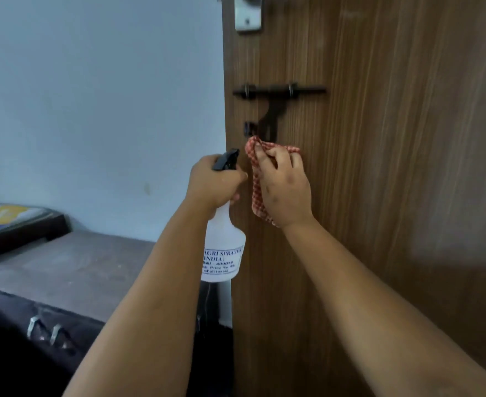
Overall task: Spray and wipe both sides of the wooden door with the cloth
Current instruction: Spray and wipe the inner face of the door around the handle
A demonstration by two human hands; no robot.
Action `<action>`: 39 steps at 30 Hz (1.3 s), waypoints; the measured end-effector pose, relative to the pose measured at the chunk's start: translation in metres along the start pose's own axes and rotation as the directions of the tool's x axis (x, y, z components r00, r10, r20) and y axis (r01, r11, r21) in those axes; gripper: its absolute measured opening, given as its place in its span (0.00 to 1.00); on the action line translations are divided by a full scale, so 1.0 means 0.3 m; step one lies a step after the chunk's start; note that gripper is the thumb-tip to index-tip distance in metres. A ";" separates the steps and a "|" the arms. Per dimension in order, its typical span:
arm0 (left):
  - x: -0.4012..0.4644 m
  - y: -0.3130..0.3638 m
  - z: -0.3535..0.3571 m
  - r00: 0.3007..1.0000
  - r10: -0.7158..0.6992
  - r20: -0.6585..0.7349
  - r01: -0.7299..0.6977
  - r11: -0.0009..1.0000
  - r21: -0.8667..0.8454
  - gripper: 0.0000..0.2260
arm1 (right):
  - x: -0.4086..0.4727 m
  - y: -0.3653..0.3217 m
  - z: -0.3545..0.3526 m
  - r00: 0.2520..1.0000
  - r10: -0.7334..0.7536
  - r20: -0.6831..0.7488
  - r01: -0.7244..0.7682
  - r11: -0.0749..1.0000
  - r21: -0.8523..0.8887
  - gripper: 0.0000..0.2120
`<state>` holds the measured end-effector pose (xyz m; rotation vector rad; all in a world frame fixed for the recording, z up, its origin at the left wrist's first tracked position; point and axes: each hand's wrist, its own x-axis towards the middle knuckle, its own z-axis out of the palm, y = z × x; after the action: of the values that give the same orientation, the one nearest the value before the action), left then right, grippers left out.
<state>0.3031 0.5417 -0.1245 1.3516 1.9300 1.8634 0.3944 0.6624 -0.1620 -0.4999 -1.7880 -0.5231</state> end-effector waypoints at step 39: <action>0.018 0.622 -0.098 0.884 -0.438 0.160 0.450 0.892 -0.043 0.08 | 0.450 -0.034 -0.570 0.636 0.329 0.698 -0.636 0.736 0.233 0.21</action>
<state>0.3724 0.4923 0.0441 0.8911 1.8700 1.5525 0.4857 0.5641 0.0101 -0.8606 -2.1741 0.5465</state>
